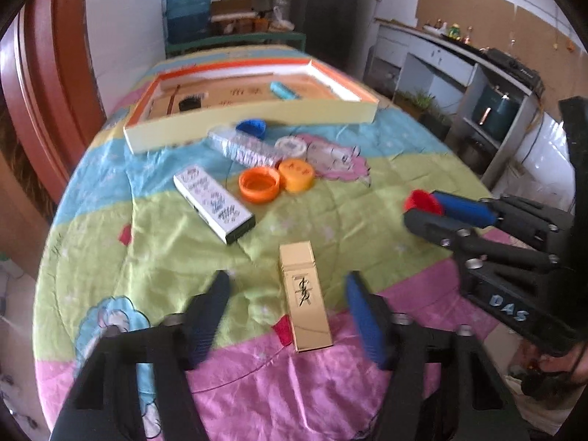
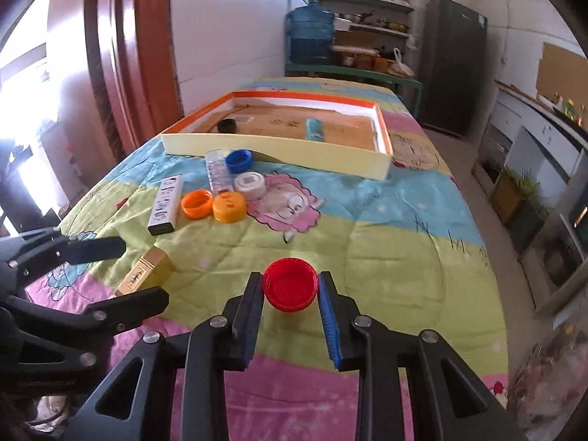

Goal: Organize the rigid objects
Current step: 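Close the left tool on the gold lipstick tube and lift it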

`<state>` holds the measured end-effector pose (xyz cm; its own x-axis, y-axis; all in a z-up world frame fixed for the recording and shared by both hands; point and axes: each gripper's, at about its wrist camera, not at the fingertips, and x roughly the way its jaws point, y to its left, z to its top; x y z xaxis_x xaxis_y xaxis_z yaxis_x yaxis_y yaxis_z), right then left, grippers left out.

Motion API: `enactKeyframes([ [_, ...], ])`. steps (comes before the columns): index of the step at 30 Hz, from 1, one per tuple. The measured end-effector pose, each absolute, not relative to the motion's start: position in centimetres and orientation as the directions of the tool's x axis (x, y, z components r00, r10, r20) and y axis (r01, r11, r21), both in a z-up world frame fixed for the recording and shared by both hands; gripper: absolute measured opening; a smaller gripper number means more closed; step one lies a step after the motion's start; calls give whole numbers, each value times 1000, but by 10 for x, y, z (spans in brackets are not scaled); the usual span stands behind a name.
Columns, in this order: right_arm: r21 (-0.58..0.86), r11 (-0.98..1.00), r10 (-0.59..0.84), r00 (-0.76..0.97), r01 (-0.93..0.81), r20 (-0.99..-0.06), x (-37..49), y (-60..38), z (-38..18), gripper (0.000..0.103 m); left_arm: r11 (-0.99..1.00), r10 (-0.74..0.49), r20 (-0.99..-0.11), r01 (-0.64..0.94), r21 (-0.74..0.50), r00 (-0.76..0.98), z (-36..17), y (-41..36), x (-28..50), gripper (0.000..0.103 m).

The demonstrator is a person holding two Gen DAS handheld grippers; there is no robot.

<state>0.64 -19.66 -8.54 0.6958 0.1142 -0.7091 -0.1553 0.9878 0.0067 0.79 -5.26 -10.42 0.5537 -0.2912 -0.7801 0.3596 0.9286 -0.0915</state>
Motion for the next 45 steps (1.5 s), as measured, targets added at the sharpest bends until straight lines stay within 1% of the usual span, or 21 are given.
enactKeyframes([
  [1,13,988,117,694,-153,-711,6,-197,-86,30,934,-279,-770,347,-80,574,-103,-51,7,40],
  [3,29,987,129,688,-155,-714,6,-197,-87,30,928,-313,-765,353,-121,563,-103,-47,8,24],
  [6,37,986,138,688,-160,-713,6,-195,-88,30,929,-319,-761,345,-134,565,-102,-42,8,21],
  [14,60,983,166,694,-175,-701,9,-191,-81,30,931,-322,-743,340,-135,587,-95,-39,8,20],
  [19,69,981,177,691,-181,-701,12,-190,-79,30,927,-331,-749,348,-143,574,-95,-39,12,20],
  [23,73,980,181,684,-184,-706,12,-189,-81,30,922,-324,-771,365,-128,548,-102,-43,9,20],
  [28,88,979,190,678,-182,-710,12,-189,-82,30,919,-338,-763,367,-143,551,-103,-39,7,20],
  [31,85,979,189,679,-184,-710,12,-189,-82,30,918,-341,-759,369,-142,555,-104,-38,6,18],
  [40,95,979,194,684,-179,-704,11,-190,-81,30,927,-315,-717,365,-91,622,-91,-38,-2,18],
  [45,104,977,204,695,-184,-690,13,-191,-73,30,936,-302,-697,339,-89,650,-78,-31,5,18],
])
